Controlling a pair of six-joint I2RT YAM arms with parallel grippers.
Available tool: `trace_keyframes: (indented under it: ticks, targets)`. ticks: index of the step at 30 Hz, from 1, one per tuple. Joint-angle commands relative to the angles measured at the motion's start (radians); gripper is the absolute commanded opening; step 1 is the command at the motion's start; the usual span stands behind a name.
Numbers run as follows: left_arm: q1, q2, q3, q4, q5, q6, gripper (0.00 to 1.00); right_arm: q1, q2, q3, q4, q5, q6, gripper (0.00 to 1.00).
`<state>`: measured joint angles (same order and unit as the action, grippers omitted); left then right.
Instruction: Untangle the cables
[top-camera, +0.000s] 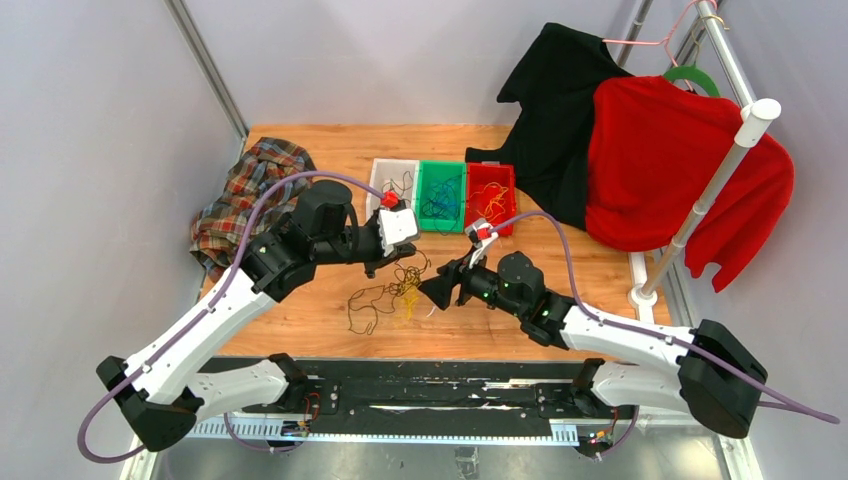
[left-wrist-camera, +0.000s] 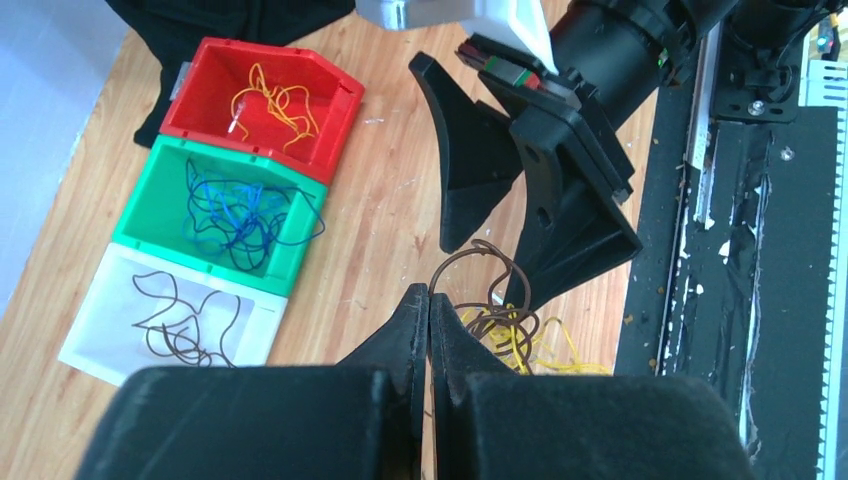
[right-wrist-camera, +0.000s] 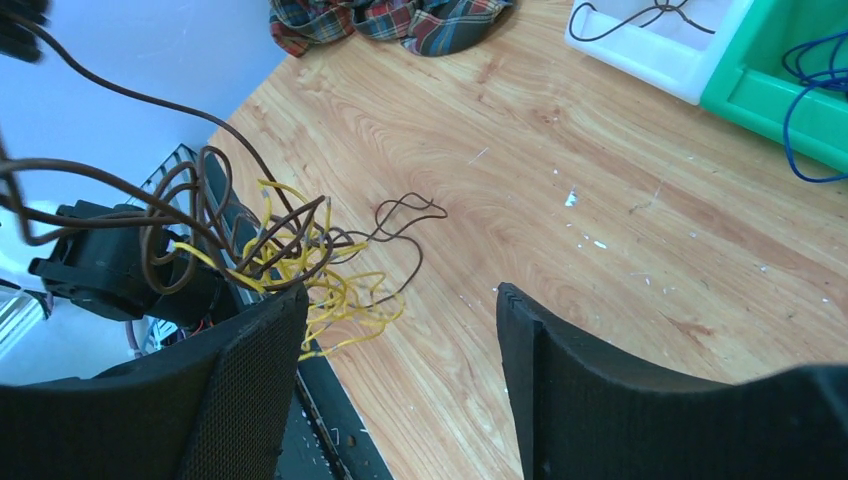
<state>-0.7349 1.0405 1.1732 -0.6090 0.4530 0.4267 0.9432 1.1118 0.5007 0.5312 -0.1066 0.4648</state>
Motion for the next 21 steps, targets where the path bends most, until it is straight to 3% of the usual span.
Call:
trace_keyframes:
  ticks: [1,8,15,18,21]
  targets:
    - [0.007,-0.013,0.046,0.015,0.011,-0.030,0.00,-0.003,0.047,-0.018,0.087,-0.035,0.038,0.69]
    - [0.007,-0.011,0.075,0.028,0.014,-0.061,0.01,0.000,0.114,-0.015,0.203,-0.059,0.076,0.69]
    - [0.007,-0.020,0.072,0.013,0.012,-0.064,0.01,0.003,0.097,-0.019,0.236,0.016,0.085,0.60]
    - [0.007,-0.023,0.077,0.007,0.016,-0.072,0.00,0.004,0.088,-0.030,0.228,0.075,0.097,0.45]
    - [0.007,-0.024,0.091,-0.004,0.021,-0.077,0.00,0.003,0.081,-0.037,0.205,0.108,0.109,0.18]
